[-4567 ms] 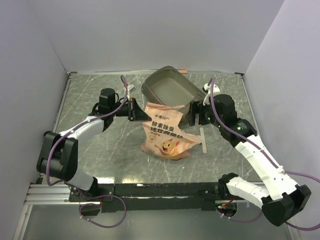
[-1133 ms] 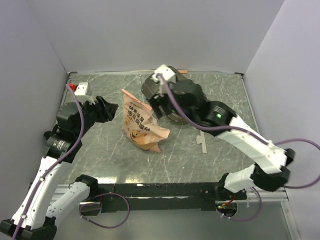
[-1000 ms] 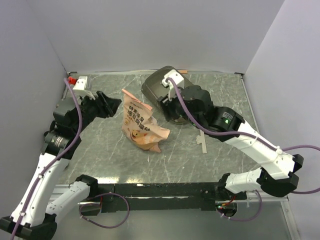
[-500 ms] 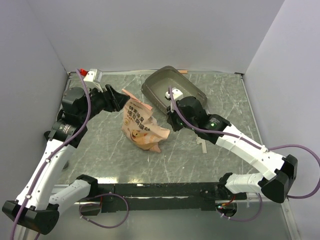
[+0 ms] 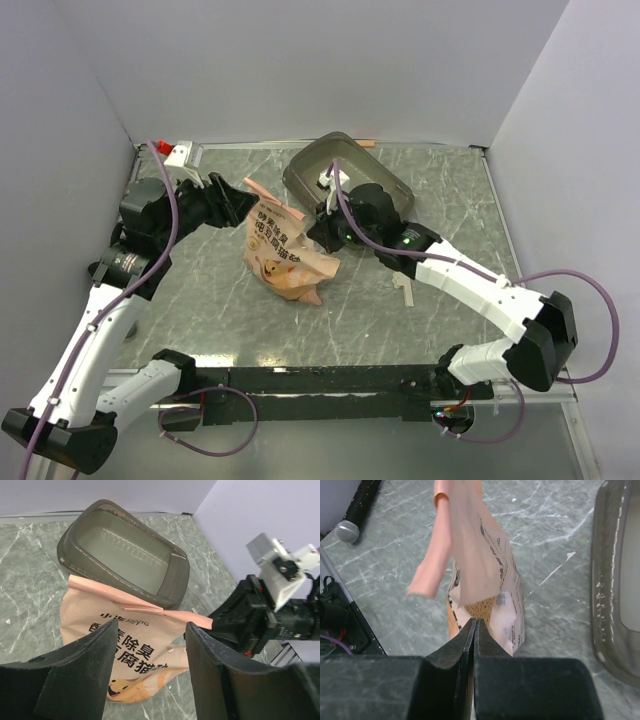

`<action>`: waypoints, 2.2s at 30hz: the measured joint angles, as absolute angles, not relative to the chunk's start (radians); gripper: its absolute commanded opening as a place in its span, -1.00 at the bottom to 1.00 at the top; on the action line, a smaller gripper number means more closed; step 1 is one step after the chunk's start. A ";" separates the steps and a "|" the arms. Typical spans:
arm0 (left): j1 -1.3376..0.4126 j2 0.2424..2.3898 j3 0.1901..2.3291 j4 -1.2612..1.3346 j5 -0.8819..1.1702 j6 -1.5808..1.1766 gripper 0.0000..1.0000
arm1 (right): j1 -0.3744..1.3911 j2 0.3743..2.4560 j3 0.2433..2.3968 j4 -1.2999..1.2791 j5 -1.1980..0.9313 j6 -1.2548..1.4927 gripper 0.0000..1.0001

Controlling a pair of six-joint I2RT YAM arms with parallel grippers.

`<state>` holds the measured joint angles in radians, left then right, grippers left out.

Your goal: Fill the litter box with clean litter

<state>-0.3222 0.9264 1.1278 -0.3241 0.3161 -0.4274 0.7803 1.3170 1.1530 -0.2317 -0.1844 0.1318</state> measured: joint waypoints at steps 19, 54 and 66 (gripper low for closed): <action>-0.322 0.921 1.128 -0.350 0.302 -0.406 0.24 | 0.754 1.411 1.114 -0.125 -0.294 0.175 -1.00; -0.322 0.918 1.128 -0.358 0.294 -0.405 0.25 | 0.730 1.539 1.163 -0.195 -0.408 0.123 0.61; -0.322 0.902 1.128 -0.363 0.299 -0.404 0.26 | 0.773 1.431 1.220 -0.383 -0.305 0.091 0.69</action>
